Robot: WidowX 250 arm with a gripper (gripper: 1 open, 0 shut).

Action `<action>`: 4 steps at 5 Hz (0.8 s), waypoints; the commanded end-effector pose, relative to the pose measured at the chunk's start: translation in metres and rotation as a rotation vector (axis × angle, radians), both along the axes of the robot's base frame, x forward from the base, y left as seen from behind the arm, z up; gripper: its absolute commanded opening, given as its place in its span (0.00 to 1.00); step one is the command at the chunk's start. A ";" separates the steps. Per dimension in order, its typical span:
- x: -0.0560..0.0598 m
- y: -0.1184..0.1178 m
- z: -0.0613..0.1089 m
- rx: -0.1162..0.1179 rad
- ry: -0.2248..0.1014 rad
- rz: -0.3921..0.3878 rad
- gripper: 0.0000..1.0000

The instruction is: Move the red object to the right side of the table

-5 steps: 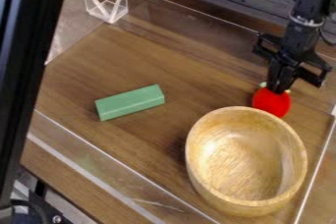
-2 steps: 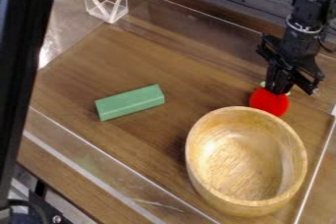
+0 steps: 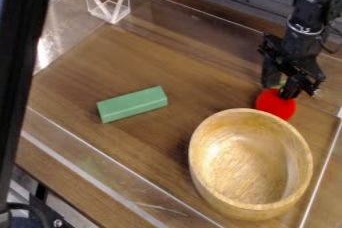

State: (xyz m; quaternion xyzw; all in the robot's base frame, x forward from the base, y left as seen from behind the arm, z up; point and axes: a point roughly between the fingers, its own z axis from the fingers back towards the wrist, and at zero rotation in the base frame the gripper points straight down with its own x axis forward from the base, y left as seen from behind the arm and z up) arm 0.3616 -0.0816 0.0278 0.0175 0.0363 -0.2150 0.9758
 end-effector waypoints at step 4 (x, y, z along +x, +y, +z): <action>0.010 0.034 0.118 0.069 -0.216 0.003 1.00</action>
